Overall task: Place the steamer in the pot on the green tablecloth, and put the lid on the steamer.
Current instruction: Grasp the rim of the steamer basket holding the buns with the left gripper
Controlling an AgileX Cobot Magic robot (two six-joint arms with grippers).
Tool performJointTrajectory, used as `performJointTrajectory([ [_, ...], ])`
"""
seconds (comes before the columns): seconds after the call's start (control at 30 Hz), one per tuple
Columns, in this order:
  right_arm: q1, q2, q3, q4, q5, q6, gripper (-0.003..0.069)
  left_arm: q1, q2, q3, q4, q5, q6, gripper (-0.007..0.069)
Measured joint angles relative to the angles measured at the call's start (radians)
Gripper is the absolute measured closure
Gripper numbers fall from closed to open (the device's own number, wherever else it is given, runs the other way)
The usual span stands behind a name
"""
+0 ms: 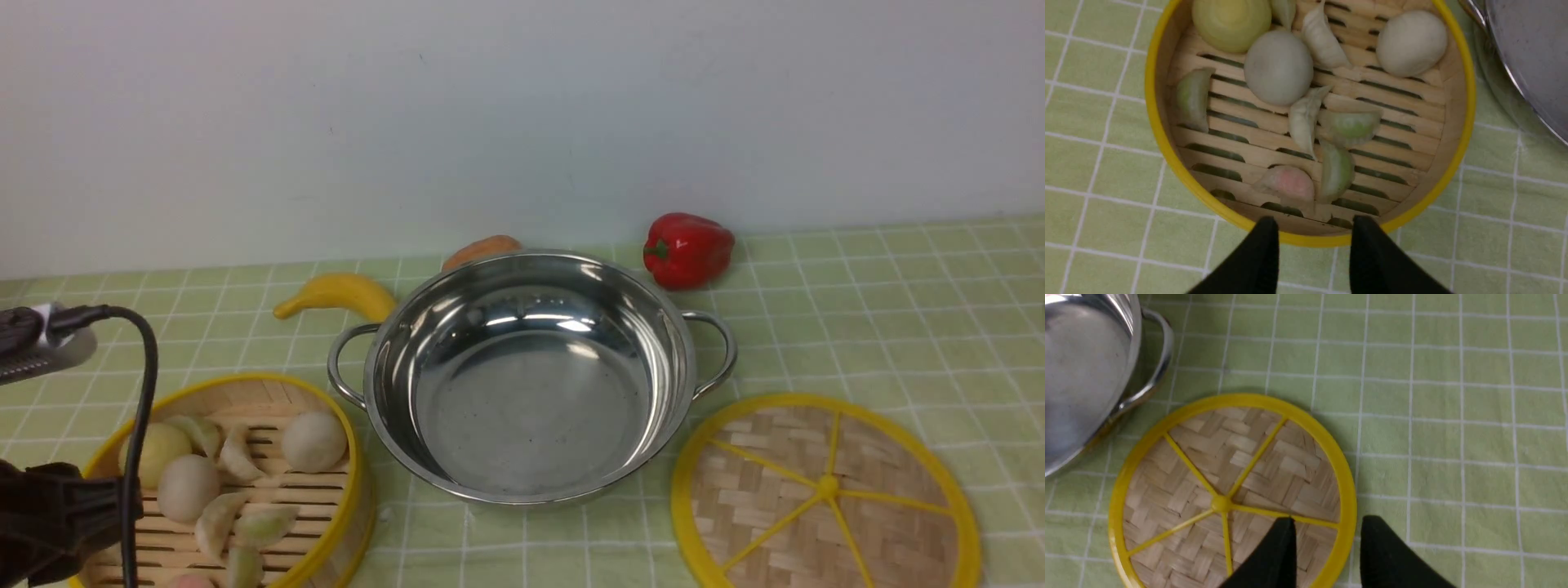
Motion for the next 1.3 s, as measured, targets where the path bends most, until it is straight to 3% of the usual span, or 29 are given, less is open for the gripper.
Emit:
performJointTrajectory([
  [0.23, 0.0, 0.0, 0.13, 0.023, -0.033, -0.033, 0.0417, 0.0, 0.109, -0.107, 0.115, 0.058, -0.051, 0.0382],
  [0.57, 0.0, 0.0, 0.147, 0.129, -0.08, -0.121, 0.0417, 0.026, 0.323, -0.159, 0.257, 0.053, -0.163, 0.0382],
  [0.73, 0.0, 0.0, 0.147, 0.179, -0.08, -0.158, 0.0417, 0.126, 0.418, -0.159, 0.235, -0.004, -0.153, 0.0382],
  [0.9, 0.0, 0.0, 0.147, 0.228, -0.08, -0.201, 0.0417, 0.229, 0.484, -0.159, 0.144, -0.067, -0.04, 0.0382],
  [1.07, 0.0, 0.0, 0.147, 0.26, -0.083, -0.232, 0.0417, 0.246, 0.537, -0.159, 0.077, -0.115, 0.059, 0.0382],
  [1.3, 0.0, 0.0, 0.147, 0.286, -0.085, -0.255, 0.0417, 0.246, 0.614, -0.159, 0.07, -0.195, 0.078, 0.0382],
])
